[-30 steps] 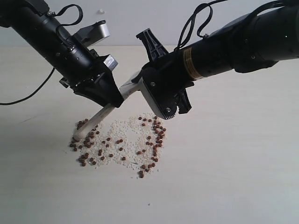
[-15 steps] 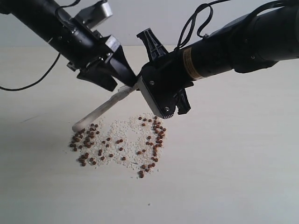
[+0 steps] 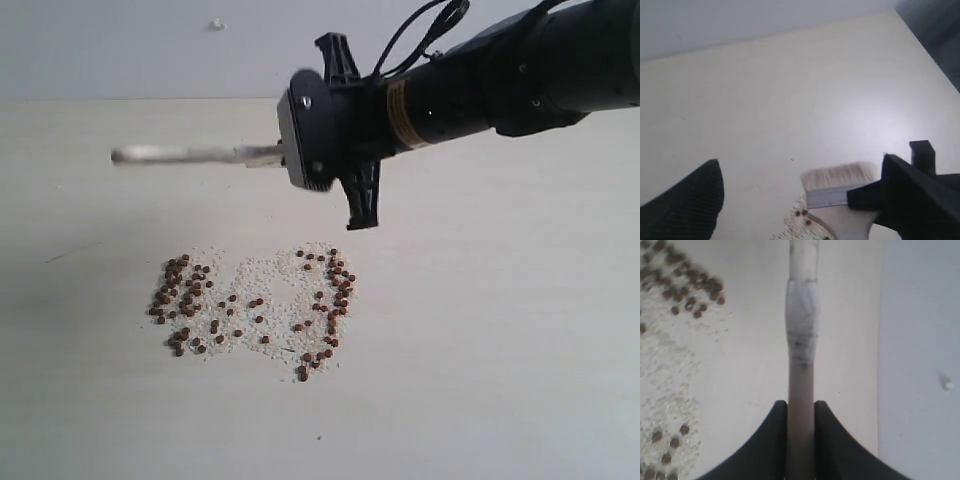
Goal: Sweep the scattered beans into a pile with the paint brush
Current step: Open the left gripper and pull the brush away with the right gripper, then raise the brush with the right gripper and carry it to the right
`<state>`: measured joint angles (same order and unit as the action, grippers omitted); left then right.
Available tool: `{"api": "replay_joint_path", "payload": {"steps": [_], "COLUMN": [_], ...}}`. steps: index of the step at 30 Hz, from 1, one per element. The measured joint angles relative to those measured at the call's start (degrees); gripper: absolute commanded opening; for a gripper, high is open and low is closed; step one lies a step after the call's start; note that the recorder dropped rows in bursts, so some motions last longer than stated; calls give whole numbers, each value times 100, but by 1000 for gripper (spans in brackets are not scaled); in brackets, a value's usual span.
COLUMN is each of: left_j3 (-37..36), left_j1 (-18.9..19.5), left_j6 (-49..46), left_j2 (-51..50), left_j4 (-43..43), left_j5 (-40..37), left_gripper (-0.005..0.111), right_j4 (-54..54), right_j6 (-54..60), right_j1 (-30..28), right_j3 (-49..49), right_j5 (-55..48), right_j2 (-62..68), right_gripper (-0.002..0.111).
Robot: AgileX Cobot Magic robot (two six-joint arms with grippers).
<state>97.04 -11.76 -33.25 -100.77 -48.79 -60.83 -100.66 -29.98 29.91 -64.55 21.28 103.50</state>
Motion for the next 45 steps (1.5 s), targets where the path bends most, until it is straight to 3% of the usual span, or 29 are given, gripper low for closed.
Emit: {"api": "replay_joint_path", "payload": {"steps": [6, 9, 13, 16, 21, 25, 38, 45], "left_j3": [0, 0, 0, -339, -1648, -2359, -2453, -2453], "left_j1": [354, 381, 381, 381, 381, 381, 381, 234], "left_j6": [-592, -1025, -1556, -2758, -5336, -6463, -6673, -6587], "left_j2": [540, 819, 929, 932, 922, 714, 210, 210], "left_j4": [-22, -89, -687, -1780, -4053, -4768, -5009, -5020], "left_j5": [113, 113, -136, -465, -913, -901, -891, -891], "left_gripper": [79, 77, 76, 76, 76, 76, 76, 76], "right_j4": [12, 12, 23, 23, -24, -24, -24, -24], "right_j6": [-2677, -4229, -5989, -6916, -7291, -7304, -7124, -7083], "right_j1": [0, -208, -1004, -1667, -1898, -1809, -972, -863], "right_j3": [-646, -1114, -1693, -1861, -1861, -1865, -1865, -1865], "right_j5": [459, 1196, 2928, 4411, 4769, 4806, 4829, 4851], "right_j2": [0, 12, 256, 577, 851, 859, 859, 859], "right_gripper": [0, 0, 0, 0, 0, 0, 0, 0]}}
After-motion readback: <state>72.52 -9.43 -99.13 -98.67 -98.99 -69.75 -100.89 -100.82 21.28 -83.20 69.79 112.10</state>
